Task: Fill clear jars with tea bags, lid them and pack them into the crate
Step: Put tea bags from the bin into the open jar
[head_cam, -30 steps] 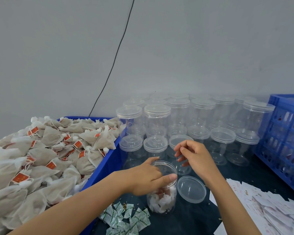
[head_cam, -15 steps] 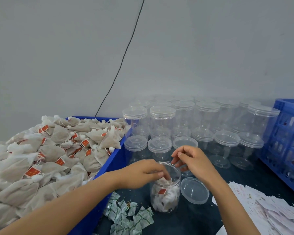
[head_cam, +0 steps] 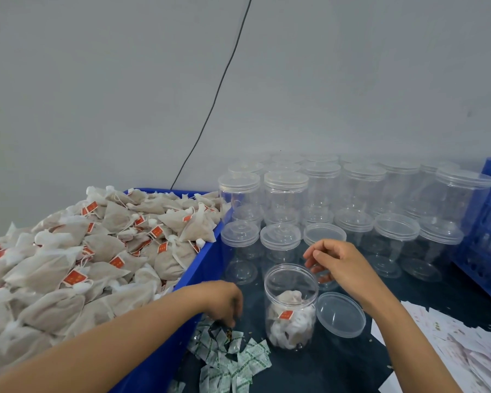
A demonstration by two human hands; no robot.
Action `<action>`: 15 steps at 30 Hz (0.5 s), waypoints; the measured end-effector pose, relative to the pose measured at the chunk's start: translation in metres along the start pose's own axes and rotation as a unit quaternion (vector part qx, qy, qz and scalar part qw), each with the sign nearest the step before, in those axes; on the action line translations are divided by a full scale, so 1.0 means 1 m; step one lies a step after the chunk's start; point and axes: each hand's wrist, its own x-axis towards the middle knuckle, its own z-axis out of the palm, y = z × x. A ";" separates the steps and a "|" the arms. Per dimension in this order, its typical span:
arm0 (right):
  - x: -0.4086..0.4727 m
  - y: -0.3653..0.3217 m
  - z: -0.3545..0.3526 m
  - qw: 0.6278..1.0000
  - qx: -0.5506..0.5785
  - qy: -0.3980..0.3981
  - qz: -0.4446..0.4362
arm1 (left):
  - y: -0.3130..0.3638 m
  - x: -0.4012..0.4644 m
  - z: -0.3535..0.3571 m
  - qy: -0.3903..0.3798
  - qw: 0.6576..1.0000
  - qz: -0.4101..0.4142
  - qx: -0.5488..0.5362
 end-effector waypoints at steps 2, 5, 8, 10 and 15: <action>0.000 0.000 0.000 1.000 0.001 -0.002 0.001 | 0.003 0.005 0.002 -0.019 0.998 -0.024 0.060; -0.001 0.001 0.000 1.000 0.000 -0.007 0.002 | 0.008 0.010 0.008 -0.009 0.994 -0.040 0.105; 0.000 0.002 -0.002 1.000 0.000 -0.007 0.001 | 0.011 0.012 0.012 0.005 0.991 -0.025 0.129; 0.001 0.003 -0.004 1.000 -0.003 -0.006 0.002 | 0.011 0.012 0.013 -0.001 0.994 -0.006 0.114; -0.001 0.004 -0.006 1.000 -0.006 0.000 0.005 | 0.016 0.008 0.012 0.024 0.988 0.017 0.155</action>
